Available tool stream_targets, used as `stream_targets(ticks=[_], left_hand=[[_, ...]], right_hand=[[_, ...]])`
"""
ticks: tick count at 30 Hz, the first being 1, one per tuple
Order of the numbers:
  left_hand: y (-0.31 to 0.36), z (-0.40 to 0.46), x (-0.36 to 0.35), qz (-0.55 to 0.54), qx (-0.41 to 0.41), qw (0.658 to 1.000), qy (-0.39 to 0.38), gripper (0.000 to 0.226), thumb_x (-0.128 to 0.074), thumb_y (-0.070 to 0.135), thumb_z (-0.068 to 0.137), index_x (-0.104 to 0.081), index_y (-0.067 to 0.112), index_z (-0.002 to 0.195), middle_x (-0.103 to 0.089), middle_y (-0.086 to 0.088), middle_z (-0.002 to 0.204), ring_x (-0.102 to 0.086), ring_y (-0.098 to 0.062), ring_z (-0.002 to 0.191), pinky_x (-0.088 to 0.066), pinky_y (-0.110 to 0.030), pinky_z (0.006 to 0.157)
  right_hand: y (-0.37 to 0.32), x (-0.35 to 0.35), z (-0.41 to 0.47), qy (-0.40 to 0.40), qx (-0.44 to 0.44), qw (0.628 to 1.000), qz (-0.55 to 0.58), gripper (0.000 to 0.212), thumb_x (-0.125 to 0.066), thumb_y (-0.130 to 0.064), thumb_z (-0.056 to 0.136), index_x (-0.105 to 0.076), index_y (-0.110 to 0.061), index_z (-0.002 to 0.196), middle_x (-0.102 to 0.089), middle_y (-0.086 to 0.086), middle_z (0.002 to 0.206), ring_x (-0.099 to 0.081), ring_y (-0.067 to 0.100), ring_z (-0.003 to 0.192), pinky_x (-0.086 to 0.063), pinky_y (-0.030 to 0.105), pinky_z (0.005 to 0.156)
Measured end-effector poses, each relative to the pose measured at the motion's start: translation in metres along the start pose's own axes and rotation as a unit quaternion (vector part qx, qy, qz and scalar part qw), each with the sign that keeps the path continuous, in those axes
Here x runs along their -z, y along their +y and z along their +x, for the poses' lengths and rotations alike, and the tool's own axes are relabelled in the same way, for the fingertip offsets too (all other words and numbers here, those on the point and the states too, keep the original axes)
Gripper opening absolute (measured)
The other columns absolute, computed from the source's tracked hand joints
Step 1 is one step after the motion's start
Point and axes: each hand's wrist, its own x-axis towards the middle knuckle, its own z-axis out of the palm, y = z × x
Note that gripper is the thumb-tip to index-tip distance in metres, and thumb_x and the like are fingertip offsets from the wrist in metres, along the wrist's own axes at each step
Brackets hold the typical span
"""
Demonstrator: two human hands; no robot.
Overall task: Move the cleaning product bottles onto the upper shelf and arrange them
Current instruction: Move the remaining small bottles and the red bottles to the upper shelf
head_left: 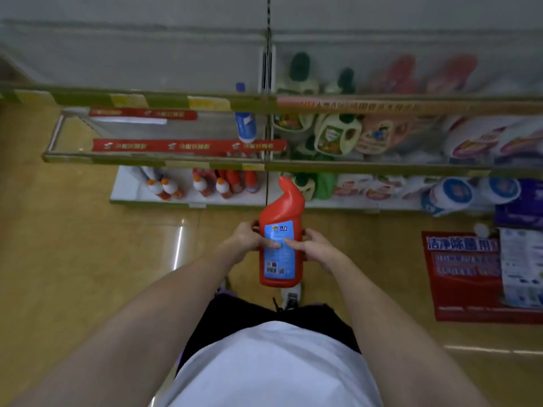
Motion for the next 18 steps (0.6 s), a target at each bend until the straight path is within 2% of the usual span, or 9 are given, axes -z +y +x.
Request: stream_targets(ticks=[3,6,9,10,12,13,16,17,18], left_hand=[[-0.018,0.002,-0.013,-0.011,0.020,1.000,0.014,0.084,-0.091,0.001,0.062,-0.053,0.004,0.136,-0.069,-0.003,0.107,-0.067,-0.019,0.095,-0.055,-0.030,0.066],[-0.031,0.004,-0.025,-0.031,0.043,0.999,0.013,0.078,-0.092,0.009,0.064,-0.055,0.010,0.133,-0.070,-0.004,0.114,-0.067,-0.022,0.105,-0.057,-0.038,0.080],[-0.028,0.000,-0.034,-0.054,0.070,0.996,0.002,0.069,-0.088,0.041,0.070,-0.057,0.019,0.128,-0.070,-0.005,0.118,-0.067,-0.023,0.105,-0.054,-0.038,0.079],[-0.024,-0.001,-0.036,-0.059,0.080,0.995,-0.002,0.068,-0.084,0.049,0.072,-0.057,0.021,0.128,-0.069,-0.006,0.118,-0.066,-0.024,0.105,-0.053,-0.037,0.078],[-0.016,0.001,-0.036,-0.066,0.089,0.994,-0.005,0.075,-0.083,0.056,0.068,-0.056,0.023,0.129,-0.069,-0.007,0.120,-0.067,-0.026,0.108,-0.056,-0.040,0.084],[-0.013,0.001,-0.035,-0.073,0.082,0.994,-0.003,0.079,-0.084,0.055,0.066,-0.054,0.021,0.130,-0.069,-0.007,0.121,-0.067,-0.026,0.109,-0.056,-0.041,0.088],[-0.003,0.004,-0.030,-0.103,0.046,0.994,0.016,0.075,-0.089,0.035,0.070,-0.052,0.011,0.131,-0.071,-0.010,0.118,-0.069,-0.027,0.108,-0.056,-0.042,0.095],[0.001,0.004,-0.029,-0.103,0.039,0.994,0.019,0.076,-0.090,0.030,0.068,-0.052,0.008,0.130,-0.071,-0.011,0.117,-0.069,-0.027,0.107,-0.056,-0.042,0.095],[0.004,0.002,-0.028,-0.097,0.034,0.994,0.023,0.078,-0.092,0.028,0.064,-0.053,0.007,0.129,-0.071,-0.011,0.116,-0.070,-0.027,0.106,-0.057,-0.042,0.094]], right_hand=[[0.020,0.007,0.006,-0.021,0.002,1.000,-0.016,0.085,-0.083,-0.043,0.080,-0.043,-0.012,0.149,-0.060,0.006,0.140,-0.063,0.022,0.119,-0.053,0.038,0.097],[0.035,0.013,0.009,-0.021,0.001,1.000,-0.013,0.084,-0.080,-0.049,0.081,-0.045,-0.013,0.148,-0.061,0.006,0.139,-0.065,0.020,0.114,-0.055,0.036,0.092],[0.040,0.016,0.003,-0.028,-0.010,1.000,0.011,0.076,-0.075,-0.049,0.086,-0.046,-0.013,0.146,-0.063,0.002,0.134,-0.065,0.013,0.101,-0.050,0.026,0.071],[0.038,0.018,0.000,-0.037,-0.015,0.999,0.016,0.071,-0.074,-0.049,0.088,-0.047,-0.016,0.144,-0.063,0.000,0.129,-0.064,0.011,0.098,-0.048,0.027,0.071],[0.032,0.021,0.000,-0.059,-0.027,0.998,0.026,0.071,-0.073,-0.054,0.086,-0.048,-0.019,0.142,-0.064,-0.003,0.127,-0.064,0.015,0.105,-0.051,0.036,0.086],[0.028,0.023,-0.001,-0.071,-0.027,0.997,0.026,0.079,-0.076,-0.059,0.081,-0.048,-0.020,0.144,-0.065,-0.003,0.130,-0.063,0.018,0.113,-0.050,0.043,0.097],[0.025,0.031,0.009,-0.090,-0.016,0.996,0.017,0.121,-0.085,-0.075,0.050,-0.042,-0.023,0.150,-0.063,-0.002,0.137,-0.060,0.023,0.123,-0.044,0.055,0.110],[0.024,0.033,0.010,-0.095,-0.014,0.995,0.013,0.121,-0.086,-0.074,0.050,-0.042,-0.023,0.150,-0.063,-0.002,0.137,-0.061,0.022,0.123,-0.044,0.055,0.110],[0.022,0.034,0.009,-0.100,-0.012,0.995,0.011,0.110,-0.086,-0.068,0.060,-0.043,-0.023,0.150,-0.063,-0.002,0.136,-0.061,0.022,0.123,-0.044,0.055,0.111]])
